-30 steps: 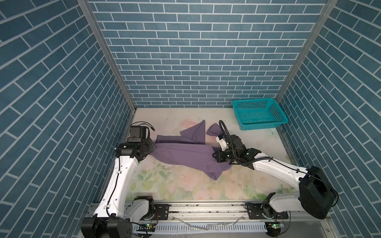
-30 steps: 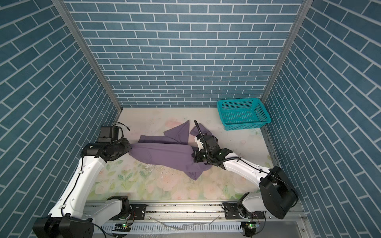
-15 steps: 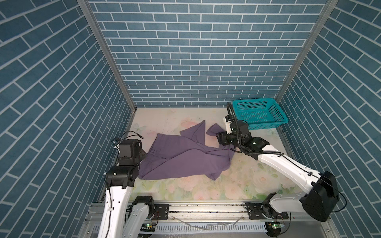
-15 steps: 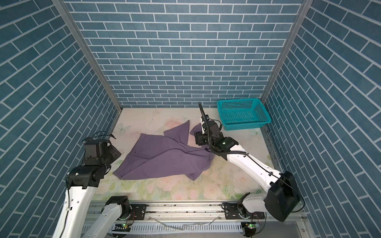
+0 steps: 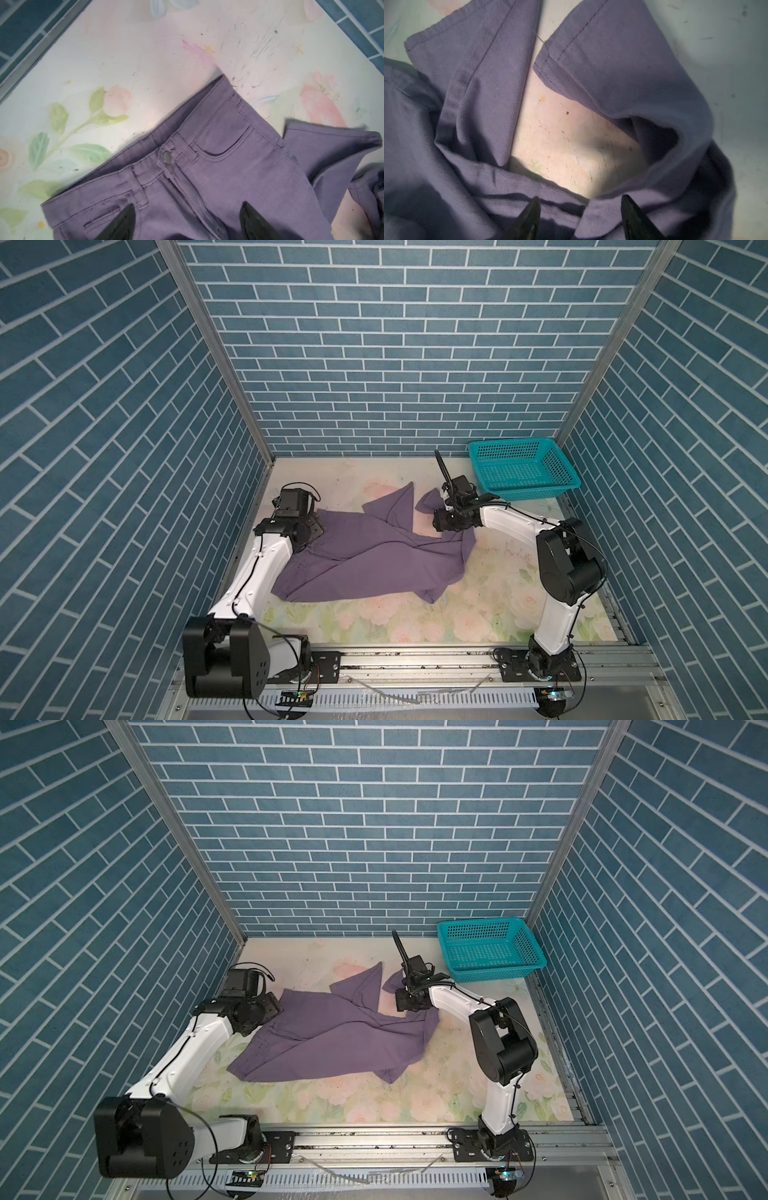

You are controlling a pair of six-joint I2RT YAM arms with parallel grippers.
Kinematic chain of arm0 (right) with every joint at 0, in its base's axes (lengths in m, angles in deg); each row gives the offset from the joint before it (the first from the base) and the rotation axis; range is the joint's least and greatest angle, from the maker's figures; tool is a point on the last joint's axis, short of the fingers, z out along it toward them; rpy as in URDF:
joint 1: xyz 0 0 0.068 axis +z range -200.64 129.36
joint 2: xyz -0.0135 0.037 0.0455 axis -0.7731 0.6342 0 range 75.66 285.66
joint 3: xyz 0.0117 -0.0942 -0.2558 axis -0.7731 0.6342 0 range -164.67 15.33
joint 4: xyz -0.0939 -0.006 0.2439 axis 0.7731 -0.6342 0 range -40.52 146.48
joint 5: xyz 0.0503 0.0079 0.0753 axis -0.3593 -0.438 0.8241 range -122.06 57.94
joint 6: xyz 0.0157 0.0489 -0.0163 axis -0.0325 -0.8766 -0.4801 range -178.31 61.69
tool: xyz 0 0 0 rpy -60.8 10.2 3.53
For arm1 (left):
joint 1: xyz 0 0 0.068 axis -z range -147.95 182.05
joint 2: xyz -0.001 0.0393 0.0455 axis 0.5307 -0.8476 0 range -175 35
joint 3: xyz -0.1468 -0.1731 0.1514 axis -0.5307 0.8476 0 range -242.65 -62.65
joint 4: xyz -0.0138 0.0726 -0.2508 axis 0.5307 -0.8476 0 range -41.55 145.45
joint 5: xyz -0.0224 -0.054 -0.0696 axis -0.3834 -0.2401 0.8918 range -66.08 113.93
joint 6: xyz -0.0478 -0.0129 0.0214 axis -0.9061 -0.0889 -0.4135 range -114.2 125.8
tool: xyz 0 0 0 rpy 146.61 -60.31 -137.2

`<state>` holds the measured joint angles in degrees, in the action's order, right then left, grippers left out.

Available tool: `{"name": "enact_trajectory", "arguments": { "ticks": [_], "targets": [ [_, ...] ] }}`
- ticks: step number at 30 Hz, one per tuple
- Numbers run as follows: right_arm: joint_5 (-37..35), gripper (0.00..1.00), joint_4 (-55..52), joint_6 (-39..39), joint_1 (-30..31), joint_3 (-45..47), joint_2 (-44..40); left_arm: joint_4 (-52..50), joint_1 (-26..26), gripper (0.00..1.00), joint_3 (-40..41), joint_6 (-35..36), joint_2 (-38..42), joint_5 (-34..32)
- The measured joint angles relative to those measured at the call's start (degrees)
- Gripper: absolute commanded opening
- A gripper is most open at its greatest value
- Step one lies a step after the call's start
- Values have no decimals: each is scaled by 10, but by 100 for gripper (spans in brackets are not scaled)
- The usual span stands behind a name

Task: Fold and stack the trousers
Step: Flatten out the trousers at the center of the table.

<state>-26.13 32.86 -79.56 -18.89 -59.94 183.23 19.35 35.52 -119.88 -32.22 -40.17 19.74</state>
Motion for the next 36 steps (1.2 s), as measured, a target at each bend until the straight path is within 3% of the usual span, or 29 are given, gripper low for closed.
{"name": "enact_trajectory", "arguments": {
  "ticks": [6, 12, 17, 25, 30, 36],
  "targets": [
    [29, 63, 3, 0, -5, -10, 25, 48, 57, 77, -96, 5, -146, -12],
    [7, 63, 13, -30, -45, 7, 17, 61, 65, 76, -128, 7, -250, -11],
    [-22, 62, 19, -70, -75, 118, -56, 60, 65, 77, -144, 10, -287, -12],
    [-42, 60, 21, -129, -64, 268, -207, 53, 65, 81, -181, 19, -329, -17],
    [-78, 60, 41, -116, -54, 276, -263, 40, 65, 82, -217, 24, -372, -22],
    [-94, 64, 116, -56, -40, 239, -249, 25, 65, 82, -248, 29, -418, -24]
  ]
}}
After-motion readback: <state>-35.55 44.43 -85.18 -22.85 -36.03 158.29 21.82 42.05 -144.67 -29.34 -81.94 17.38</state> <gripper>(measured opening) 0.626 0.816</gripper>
